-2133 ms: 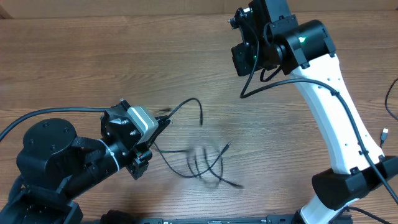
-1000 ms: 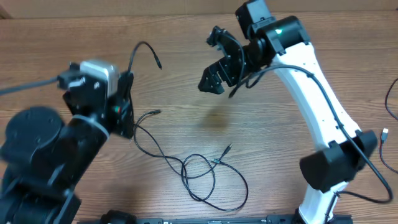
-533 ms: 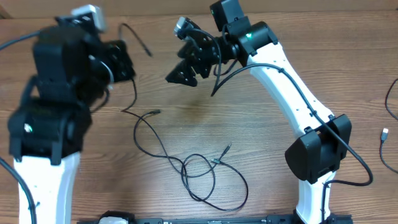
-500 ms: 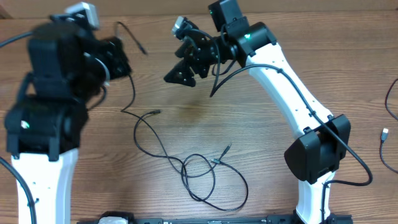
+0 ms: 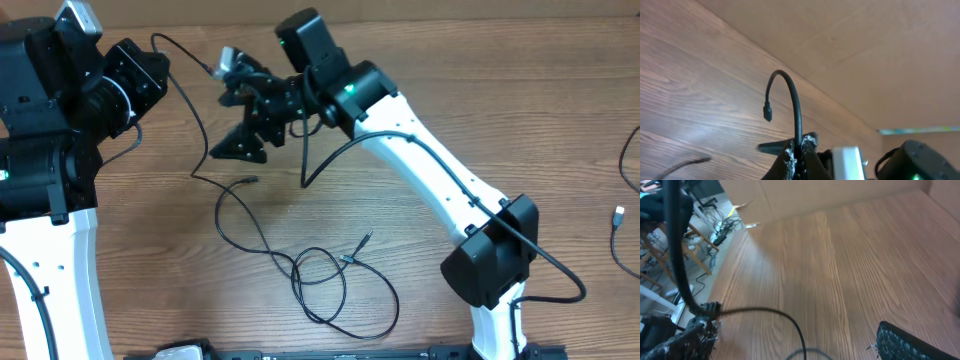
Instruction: Untangle cables
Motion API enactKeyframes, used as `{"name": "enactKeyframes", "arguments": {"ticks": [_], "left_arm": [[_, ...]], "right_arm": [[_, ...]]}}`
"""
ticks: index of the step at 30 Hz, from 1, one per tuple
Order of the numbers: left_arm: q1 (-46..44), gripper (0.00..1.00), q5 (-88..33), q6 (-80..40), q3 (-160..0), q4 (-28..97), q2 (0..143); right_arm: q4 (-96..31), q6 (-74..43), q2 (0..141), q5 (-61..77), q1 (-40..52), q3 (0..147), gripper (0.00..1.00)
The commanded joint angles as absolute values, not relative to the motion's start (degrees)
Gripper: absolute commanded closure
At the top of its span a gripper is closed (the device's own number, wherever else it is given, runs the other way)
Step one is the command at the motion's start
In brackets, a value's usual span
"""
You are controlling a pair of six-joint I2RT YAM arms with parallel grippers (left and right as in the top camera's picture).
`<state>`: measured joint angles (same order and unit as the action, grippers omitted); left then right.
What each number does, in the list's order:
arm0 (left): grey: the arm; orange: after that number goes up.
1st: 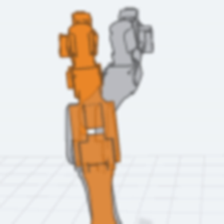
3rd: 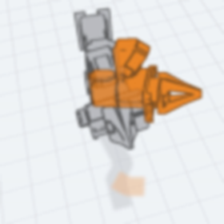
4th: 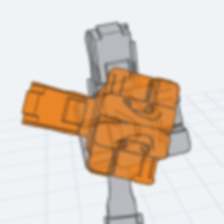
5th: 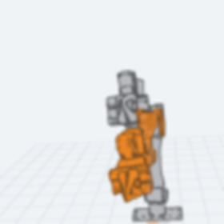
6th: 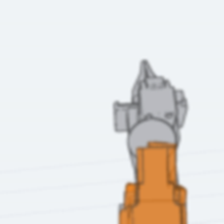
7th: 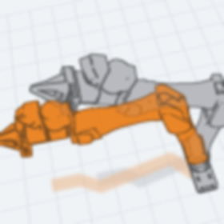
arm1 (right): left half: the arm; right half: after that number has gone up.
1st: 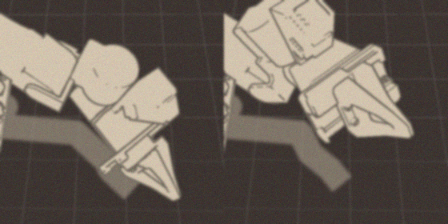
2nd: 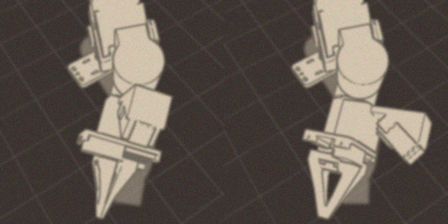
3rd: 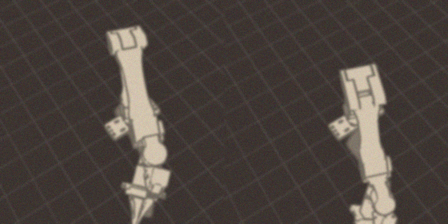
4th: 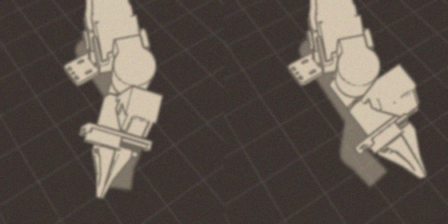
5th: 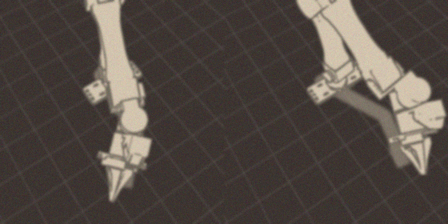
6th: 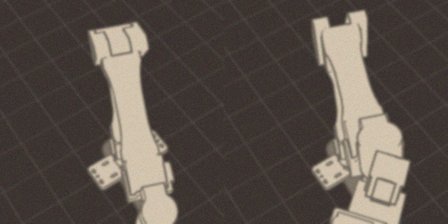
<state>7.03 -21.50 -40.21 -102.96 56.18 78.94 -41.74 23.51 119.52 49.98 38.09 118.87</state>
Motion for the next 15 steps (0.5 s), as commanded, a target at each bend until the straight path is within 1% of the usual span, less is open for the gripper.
{"name": "enactKeyframes", "arguments": {"ticks": [1,8,15], "left_arm": [[8.4,0.96,-24.5,-42.9,-104.8,56.2,79.1],[9.4,0.96,-28.2,-43.2,-104.8,56.1,81.7],[9.4,0.96,-27.5,-45.3,-104.8,55.0,84.6]], "right_arm": [[-41.5,22.3,118.8,50.7,38.2,120.0,0.00],[-41.6,22.3,118.8,53.8,38.4,120.0,0.00],[-41.4,22.3,118.8,56.1,38.5,120.0,0.01]]}}
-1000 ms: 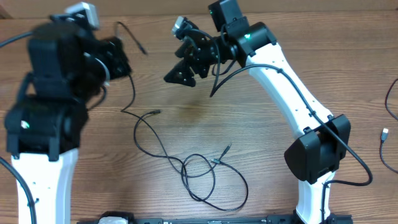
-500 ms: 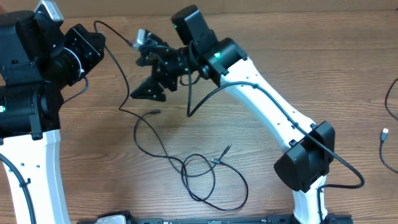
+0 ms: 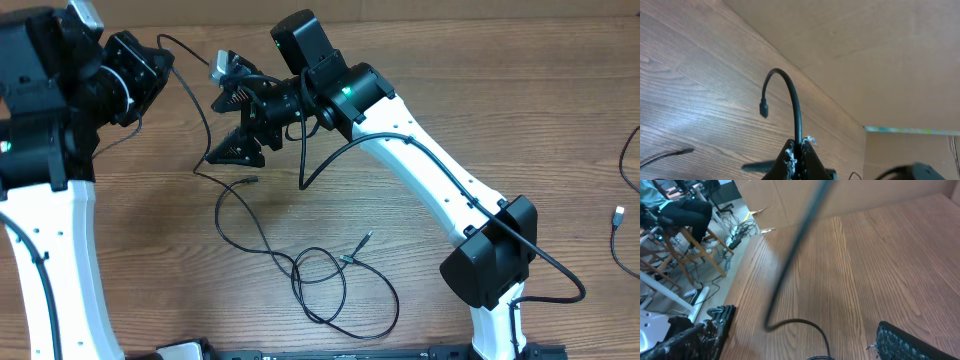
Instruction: Untangle cables
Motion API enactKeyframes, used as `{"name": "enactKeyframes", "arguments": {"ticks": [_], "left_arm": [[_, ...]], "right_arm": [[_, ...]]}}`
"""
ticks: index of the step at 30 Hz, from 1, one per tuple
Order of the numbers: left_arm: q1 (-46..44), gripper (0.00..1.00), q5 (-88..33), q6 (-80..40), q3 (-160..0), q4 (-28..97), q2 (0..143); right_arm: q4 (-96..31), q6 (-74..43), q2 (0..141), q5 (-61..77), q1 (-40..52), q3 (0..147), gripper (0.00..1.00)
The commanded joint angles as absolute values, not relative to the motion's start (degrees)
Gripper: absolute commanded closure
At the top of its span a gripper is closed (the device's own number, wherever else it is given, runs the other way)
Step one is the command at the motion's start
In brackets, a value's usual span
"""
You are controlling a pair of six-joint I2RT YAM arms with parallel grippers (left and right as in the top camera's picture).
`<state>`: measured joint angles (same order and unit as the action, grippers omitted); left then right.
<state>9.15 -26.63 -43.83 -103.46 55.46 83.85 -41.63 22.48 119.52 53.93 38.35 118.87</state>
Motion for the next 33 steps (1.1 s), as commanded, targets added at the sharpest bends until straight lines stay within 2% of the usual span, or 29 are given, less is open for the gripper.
{"name": "enactKeyframes", "arguments": {"ticks": [1,4,12,13,14,18,19,22,29,33], "left_arm": [[9.4,0.96,-27.4,-45.5,-104.8,54.9,84.8],[9.4,0.96,-26.7,-45.6,-104.8,54.4,85.2],[9.4,0.96,-28.0,-49.5,-104.8,50.2,85.2],[9.4,0.96,-28.5,-50.0,-104.8,49.9,85.2],[9.4,0.96,-28.9,-50.3,-104.8,49.6,85.2],[9.4,0.96,-30.9,-51.5,-104.8,48.9,85.2],[9.4,0.96,-31.2,-51.5,-104.8,48.8,85.2],[9.4,0.96,-31.5,-51.3,-104.8,48.8,85.2],[9.4,0.96,-34.9,-48.4,-104.8,48.8,85.2],[9.4,0.96,-35.3,-48.4,-104.8,48.8,85.2]], "right_arm": [[-41.2,22.3,118.8,56.8,38.5,120.0,0.03],[-40.4,22.3,118.8,59.1,38.6,120.0,0.20],[-40.1,22.3,118.8,60.5,39.2,120.0,0.32],[-39.9,22.3,118.8,60.5,39.3,120.0,0.39],[-39.7,22.3,118.8,60.5,39.3,120.0,0.54],[-39.2,22.3,118.8,60.5,39.3,120.0,0.81],[-39.2,22.3,118.8,60.5,39.3,120.0,0.94],[-39.9,20.9,118.8,58.2,39.3,120.0,0.96],[-43.4,19.2,118.8,40.9,38.0,120.0,0.96],[-43.6,17.8,118.8,40.3,36.1,120.0,0.96]]}}
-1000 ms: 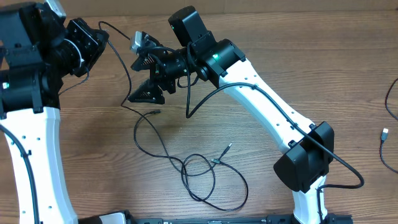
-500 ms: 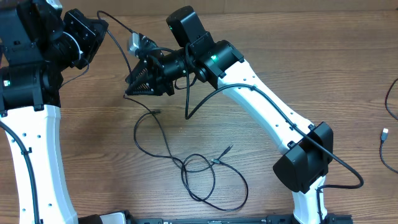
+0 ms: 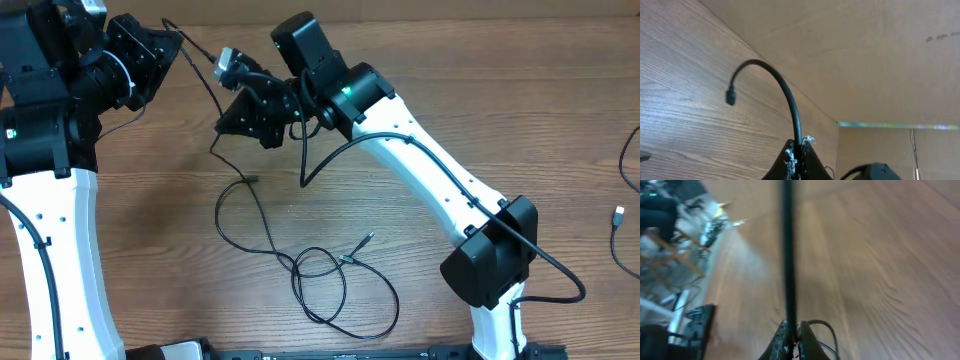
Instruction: Untangle cables
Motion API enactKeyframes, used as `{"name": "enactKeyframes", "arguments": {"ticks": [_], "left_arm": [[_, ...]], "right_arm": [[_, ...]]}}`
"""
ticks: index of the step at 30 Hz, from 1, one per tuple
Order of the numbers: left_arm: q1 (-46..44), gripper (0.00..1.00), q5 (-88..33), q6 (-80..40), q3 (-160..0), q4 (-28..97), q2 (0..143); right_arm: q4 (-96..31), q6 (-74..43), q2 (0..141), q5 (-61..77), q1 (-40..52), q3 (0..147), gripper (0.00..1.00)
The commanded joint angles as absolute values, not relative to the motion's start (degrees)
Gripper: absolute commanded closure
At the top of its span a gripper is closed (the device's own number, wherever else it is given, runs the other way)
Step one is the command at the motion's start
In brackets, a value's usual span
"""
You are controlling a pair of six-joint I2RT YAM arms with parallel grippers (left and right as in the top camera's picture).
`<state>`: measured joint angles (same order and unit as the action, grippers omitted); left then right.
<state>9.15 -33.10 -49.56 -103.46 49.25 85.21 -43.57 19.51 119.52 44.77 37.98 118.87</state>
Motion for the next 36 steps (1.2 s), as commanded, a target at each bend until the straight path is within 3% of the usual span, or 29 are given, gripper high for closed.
{"name": "enactKeyframes", "arguments": {"ticks": [1,10,11,15,17,18,23,26,30,36], "left_arm": [[9.4,0.96,-35.5,-48.1,-104.8,48.7,85.2],[9.4,0.91,-39.6,-43.5,-104.8,49.7,85.2],[9.4,0.96,-40.2,-43.2,-104.8,49.9,85.2],[9.4,0.96,-40.3,-43.2,-104.8,50.7,85.2],[9.4,0.96,-40.3,-43.2,-104.8,50.7,85.2],[9.4,0.96,-40.3,-43.2,-104.8,50.7,85.2],[9.4,0.96,-40.6,-40.9,-104.8,52.2,85.2],[9.4,0.91,-40.7,-36.4,-104.8,56.3,85.2],[9.3,0.85,-42.0,-29.1,-104.8,64.3,85.2],[7.3,0.87,-39.6,-21.7,-104.7,77.7,85.2]], "right_arm": [[-43.5,17.6,118.8,40.3,35.5,120.0,0.96],[-42.1,10.4,118.7,35.6,29.1,120.0,0.96],[-41.5,9.0,118.7,35.7,28.1,120.0,0.96],[-40.8,7.3,118.3,41.7,25.6,120.0,0.95],[-40.8,7.9,118.3,47.9,25.2,120.0,0.64],[-41.1,9.4,118.3,51.6,25.2,120.0,0.56],[-42.9,16.8,118.3,62.4,25.7,120.0,0.32],[-47.6,16.8,118.3,56.4,25.8,120.0,0.20],[-56.1,16.8,118.3,38.1,25.6,120.0,0.00],[-62.6,15.9,118.3,30.7,25.1,120.0,0.00]]}}
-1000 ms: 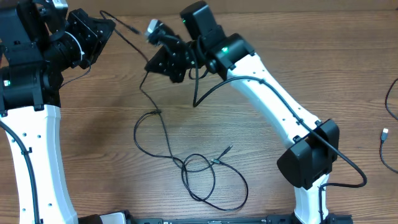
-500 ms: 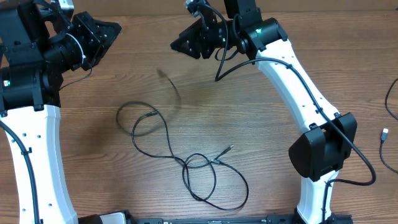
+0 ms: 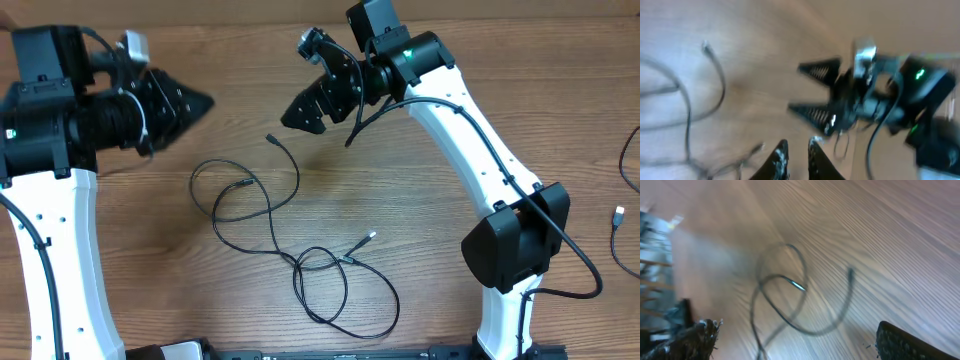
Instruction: Untangle cables
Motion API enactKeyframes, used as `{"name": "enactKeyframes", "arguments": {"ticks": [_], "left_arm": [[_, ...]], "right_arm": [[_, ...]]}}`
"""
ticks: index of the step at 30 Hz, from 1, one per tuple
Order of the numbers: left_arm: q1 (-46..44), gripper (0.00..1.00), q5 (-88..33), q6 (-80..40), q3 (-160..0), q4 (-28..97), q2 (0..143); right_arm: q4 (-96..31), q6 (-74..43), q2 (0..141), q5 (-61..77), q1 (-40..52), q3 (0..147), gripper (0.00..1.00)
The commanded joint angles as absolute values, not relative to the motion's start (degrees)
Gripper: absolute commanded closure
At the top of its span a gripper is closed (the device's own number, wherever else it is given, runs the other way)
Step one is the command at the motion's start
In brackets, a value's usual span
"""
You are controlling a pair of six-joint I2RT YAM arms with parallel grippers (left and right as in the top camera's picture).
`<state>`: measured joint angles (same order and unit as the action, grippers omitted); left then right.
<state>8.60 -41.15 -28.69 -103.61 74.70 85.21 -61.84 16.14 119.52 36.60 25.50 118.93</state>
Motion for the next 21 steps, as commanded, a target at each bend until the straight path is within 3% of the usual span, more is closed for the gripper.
{"name": "enactKeyframes", "arguments": {"ticks": [1,5,10,21], "left_arm": [[6.4,0.87,-36.4,-20.3,-104.7,80.1,85.2],[1.7,0.91,-24.7,-14.1,-104.0,83.2,84.5],[-4.6,0.92,-12.8,-13.2,-99.1,76.7,79.3],[-4.8,0.90,-7.1,-8.4,-64.7,56.1,59.0]], "right_arm": [[-62.8,15.1,118.3,30.7,25.0,120.0,0.00],[-62.7,14.8,118.3,30.5,25.0,120.0,0.00],[-62.6,14.8,117.6,30.0,24.2,120.0,0.00],[-63.2,14.6,109.4,30.0,18.4,120.0,0.00]]}}
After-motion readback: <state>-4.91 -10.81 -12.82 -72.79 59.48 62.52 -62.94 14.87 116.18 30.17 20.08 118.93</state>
